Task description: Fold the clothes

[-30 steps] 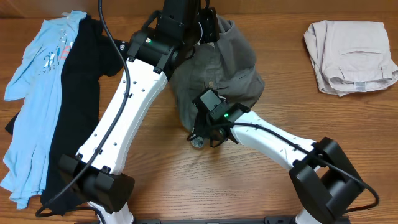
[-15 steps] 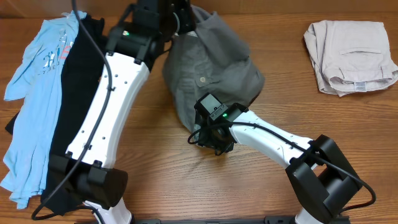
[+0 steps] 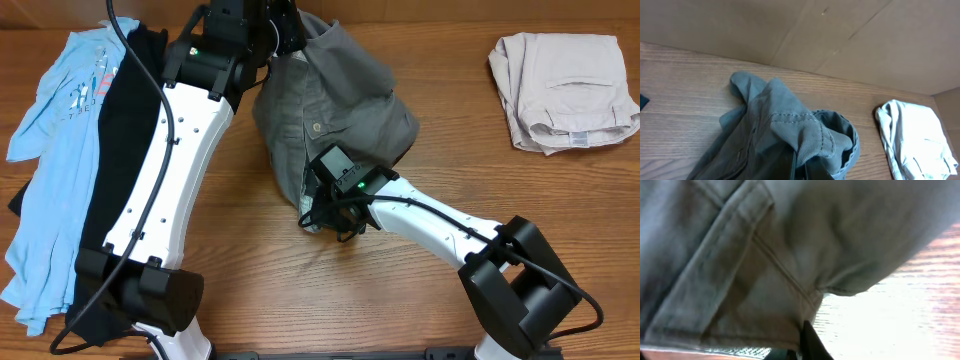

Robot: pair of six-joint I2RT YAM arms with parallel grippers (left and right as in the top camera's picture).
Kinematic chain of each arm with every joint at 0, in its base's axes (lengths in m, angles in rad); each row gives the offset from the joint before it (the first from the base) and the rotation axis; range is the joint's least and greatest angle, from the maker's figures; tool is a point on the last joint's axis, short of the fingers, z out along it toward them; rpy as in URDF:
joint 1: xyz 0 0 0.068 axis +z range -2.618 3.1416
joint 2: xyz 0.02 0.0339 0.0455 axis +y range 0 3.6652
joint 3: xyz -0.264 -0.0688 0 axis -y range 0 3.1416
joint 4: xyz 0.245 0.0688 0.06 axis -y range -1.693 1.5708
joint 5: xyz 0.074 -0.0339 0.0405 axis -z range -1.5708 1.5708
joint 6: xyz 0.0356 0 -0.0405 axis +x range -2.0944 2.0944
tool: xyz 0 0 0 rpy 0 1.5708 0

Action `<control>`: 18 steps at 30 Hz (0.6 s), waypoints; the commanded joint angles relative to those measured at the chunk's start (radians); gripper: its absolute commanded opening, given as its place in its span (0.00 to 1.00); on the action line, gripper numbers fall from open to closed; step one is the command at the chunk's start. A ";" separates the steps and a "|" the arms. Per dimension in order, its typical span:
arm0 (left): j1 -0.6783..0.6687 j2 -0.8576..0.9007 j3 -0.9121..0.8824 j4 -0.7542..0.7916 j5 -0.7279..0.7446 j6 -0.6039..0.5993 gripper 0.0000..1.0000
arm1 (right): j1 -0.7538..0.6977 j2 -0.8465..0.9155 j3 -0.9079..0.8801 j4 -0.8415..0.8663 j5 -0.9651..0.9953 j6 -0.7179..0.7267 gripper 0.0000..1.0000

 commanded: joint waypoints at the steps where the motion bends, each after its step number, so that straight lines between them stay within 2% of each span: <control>1: 0.002 -0.005 0.036 0.022 0.003 -0.002 0.04 | 0.025 0.008 0.018 0.001 0.001 -0.001 0.04; 5: 0.002 -0.005 0.036 0.023 0.002 -0.002 0.04 | 0.064 0.008 0.018 0.013 0.002 0.003 0.11; 7: 0.002 -0.005 0.036 0.023 -0.010 -0.002 0.04 | 0.073 0.008 0.018 0.005 0.004 0.002 0.04; 9: 0.008 -0.005 0.044 0.014 -0.035 0.018 0.04 | 0.064 0.007 0.022 -0.039 0.015 -0.013 0.04; 15: 0.098 -0.013 0.179 -0.128 -0.033 0.066 0.04 | -0.137 -0.135 0.140 -0.398 0.179 -0.146 0.04; 18: 0.146 -0.016 0.259 -0.191 -0.034 0.116 0.04 | -0.286 -0.257 0.260 -0.526 0.193 -0.291 0.04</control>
